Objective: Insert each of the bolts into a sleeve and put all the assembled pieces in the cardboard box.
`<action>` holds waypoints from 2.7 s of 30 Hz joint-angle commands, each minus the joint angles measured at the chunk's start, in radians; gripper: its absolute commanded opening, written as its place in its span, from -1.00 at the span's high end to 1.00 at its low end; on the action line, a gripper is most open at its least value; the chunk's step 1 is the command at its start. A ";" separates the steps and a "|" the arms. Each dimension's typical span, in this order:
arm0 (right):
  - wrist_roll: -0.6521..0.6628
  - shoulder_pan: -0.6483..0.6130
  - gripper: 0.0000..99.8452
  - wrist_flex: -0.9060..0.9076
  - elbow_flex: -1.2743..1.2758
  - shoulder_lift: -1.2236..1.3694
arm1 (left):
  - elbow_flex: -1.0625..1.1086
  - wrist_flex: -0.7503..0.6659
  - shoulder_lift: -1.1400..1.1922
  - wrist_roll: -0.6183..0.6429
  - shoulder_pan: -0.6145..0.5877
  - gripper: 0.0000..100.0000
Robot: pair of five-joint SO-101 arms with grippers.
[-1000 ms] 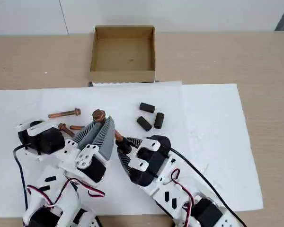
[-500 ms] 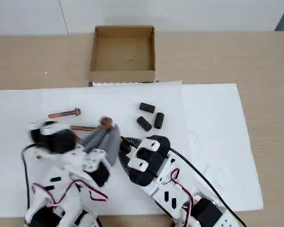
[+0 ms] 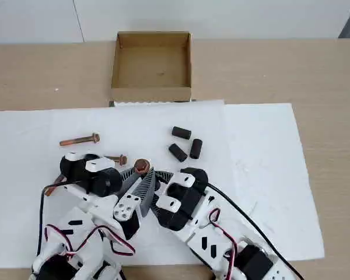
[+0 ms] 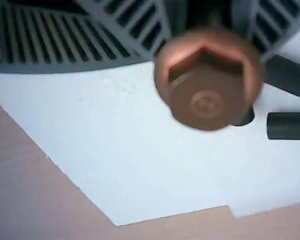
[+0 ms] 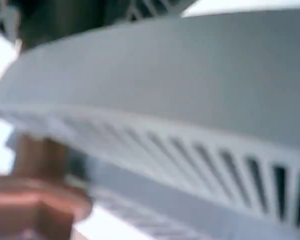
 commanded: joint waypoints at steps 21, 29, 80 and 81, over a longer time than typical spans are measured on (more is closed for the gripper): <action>0.011 0.002 0.99 -0.025 -0.009 -0.012 | -0.024 0.011 0.008 -0.160 -0.086 0.75; 0.011 0.002 0.99 -0.024 -0.008 -0.008 | -0.030 -0.006 0.006 -0.181 -0.129 0.75; -0.198 0.526 0.99 0.088 -1.010 1.129 | 0.389 -0.110 0.000 -0.319 -0.557 0.99; -0.198 0.526 0.99 0.079 -1.063 1.190 | 0.397 -0.110 0.000 -0.319 -0.557 0.99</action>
